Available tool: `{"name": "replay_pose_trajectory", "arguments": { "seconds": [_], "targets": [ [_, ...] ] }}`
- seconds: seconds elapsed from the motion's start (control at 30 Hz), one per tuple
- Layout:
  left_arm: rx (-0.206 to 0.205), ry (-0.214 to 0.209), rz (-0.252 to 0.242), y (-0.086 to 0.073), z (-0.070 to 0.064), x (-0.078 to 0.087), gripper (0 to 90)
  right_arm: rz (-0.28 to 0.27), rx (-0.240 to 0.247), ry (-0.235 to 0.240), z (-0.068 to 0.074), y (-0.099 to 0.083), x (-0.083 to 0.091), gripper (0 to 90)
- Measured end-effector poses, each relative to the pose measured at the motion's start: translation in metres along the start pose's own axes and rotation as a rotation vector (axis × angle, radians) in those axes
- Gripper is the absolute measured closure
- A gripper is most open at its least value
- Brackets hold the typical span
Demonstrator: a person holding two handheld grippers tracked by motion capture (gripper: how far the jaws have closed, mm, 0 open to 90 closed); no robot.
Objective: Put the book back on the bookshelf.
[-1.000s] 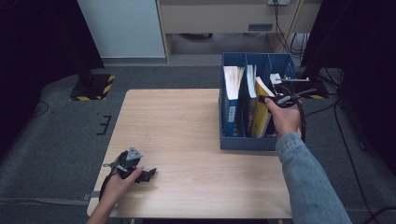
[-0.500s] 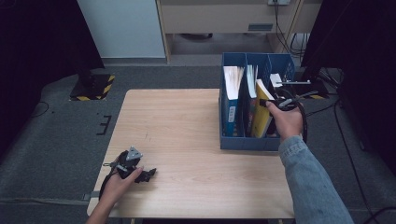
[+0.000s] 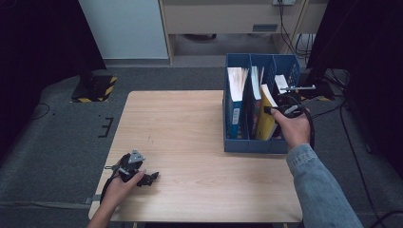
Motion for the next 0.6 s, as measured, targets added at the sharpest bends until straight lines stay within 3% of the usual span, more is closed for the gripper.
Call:
{"name": "replay_pose_trajectory", "arguments": {
  "seconds": [0.37, 0.6],
  "targets": [
    [0.002, 0.002, -0.001, 0.000, -0.001, 0.000, 0.0, -0.017, 0.008, 0.000, 0.003, 0.002, 0.014, 69.0],
    [0.003, 0.003, -0.002, -0.001, -0.001, 0.000, 0.0, -0.011, 0.011, -0.004, 0.003, 0.004, 0.014, 69.0]
  ]
}}
Point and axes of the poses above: each handheld gripper's, and its own axes: x roughly backward along the jaws, y roughly out of its top, z roughly to its left, the point moved 3 cm from there along -x, roughly forward along the jaws, and after that the axes turned 10 degrees about z, right-handed, at the moved point
